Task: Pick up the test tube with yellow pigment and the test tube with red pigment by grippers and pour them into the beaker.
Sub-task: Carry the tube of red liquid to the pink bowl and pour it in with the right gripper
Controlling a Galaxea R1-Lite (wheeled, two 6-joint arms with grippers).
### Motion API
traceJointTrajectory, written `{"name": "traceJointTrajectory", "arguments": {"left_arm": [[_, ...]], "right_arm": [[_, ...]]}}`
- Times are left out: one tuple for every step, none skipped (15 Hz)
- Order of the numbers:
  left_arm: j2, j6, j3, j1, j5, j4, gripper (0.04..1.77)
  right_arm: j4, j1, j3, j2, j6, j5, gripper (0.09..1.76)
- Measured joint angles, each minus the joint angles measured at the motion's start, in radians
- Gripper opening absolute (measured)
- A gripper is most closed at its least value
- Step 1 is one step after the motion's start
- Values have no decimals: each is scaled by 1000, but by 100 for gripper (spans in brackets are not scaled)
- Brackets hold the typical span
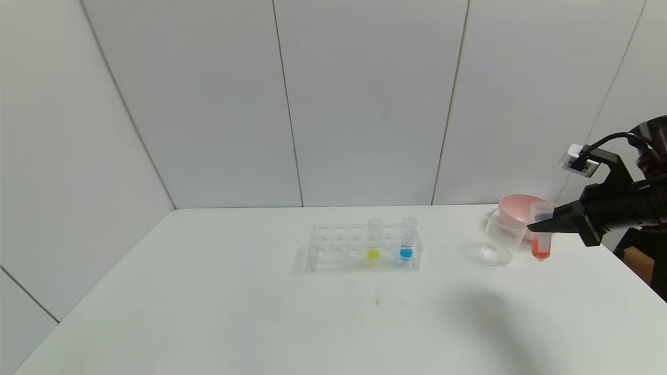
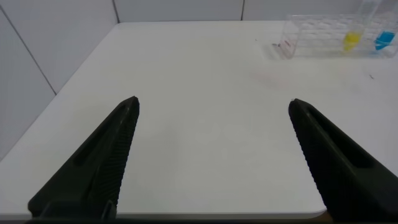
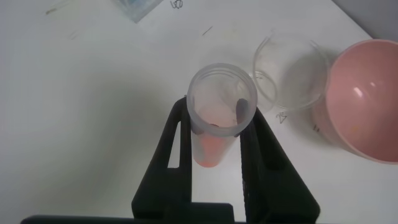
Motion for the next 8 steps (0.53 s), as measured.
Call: {"name": "traceJointTrajectory", "arguments": {"left_arm": [[0,0,0,0,0,0,172],[0,0,0,0,0,0,172],[0,0,0,0,0,0,172],[0,0,0,0,0,0,172],[0,0,0,0,0,0,172],[0,0,0,0,0,0,172],[0,0,0,0,0,0,172],[0,0,0,0,0,0,172]], "right_arm": [[8,-19,-39,22,-27,2,51],[12,-35,-72,43,-51,3,51],[20,-49,-105,63,-68,3,51],[39,-61,-144,83,-82,2,51],[80,-73,-195,105,-97,1,51],[124,-82,-251,124,-109,0,51],[185,-91,-327,147,-119,-1,51],[253,-99,-419,174,-131,-5,51]]}}
